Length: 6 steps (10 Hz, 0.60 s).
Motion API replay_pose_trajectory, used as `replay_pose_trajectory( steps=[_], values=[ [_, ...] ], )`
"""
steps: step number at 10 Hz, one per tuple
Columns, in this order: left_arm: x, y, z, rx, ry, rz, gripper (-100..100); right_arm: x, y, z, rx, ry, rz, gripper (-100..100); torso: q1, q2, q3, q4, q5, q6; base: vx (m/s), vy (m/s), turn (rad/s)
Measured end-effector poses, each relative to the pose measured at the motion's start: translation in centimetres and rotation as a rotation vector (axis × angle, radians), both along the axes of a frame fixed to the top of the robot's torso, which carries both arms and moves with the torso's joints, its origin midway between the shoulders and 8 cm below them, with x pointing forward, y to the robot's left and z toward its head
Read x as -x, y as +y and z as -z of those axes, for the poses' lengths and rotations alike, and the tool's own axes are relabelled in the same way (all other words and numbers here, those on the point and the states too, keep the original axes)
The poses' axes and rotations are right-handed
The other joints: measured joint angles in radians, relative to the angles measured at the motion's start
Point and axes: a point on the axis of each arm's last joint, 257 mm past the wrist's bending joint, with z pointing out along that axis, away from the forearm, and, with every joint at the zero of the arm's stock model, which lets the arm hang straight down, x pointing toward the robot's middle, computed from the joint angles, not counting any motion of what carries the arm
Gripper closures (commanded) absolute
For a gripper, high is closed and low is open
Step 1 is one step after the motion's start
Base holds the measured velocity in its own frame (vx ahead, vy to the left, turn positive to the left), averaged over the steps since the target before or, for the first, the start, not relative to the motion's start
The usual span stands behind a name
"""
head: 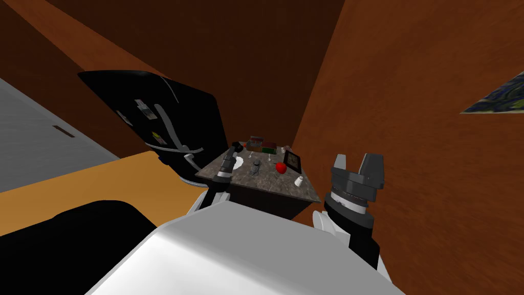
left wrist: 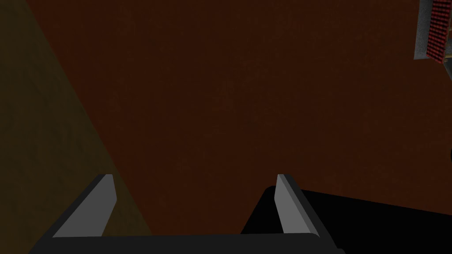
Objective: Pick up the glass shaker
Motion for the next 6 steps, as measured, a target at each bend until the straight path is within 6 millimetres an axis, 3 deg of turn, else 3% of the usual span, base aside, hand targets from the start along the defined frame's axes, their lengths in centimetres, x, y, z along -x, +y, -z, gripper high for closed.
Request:
replay_pose_trajectory(
  steps=[6],
  values=[
    [0.0, 0.0, 0.0, 0.000, 0.000, 0.000, 0, -3.7, 0.5, 3.7, 0.200, 0.129, 0.078, -100, 0.002, 0.007, 0.004, 0.002, 0.000, 0.000, -0.120, 0.023, 0.002]
  ],
)
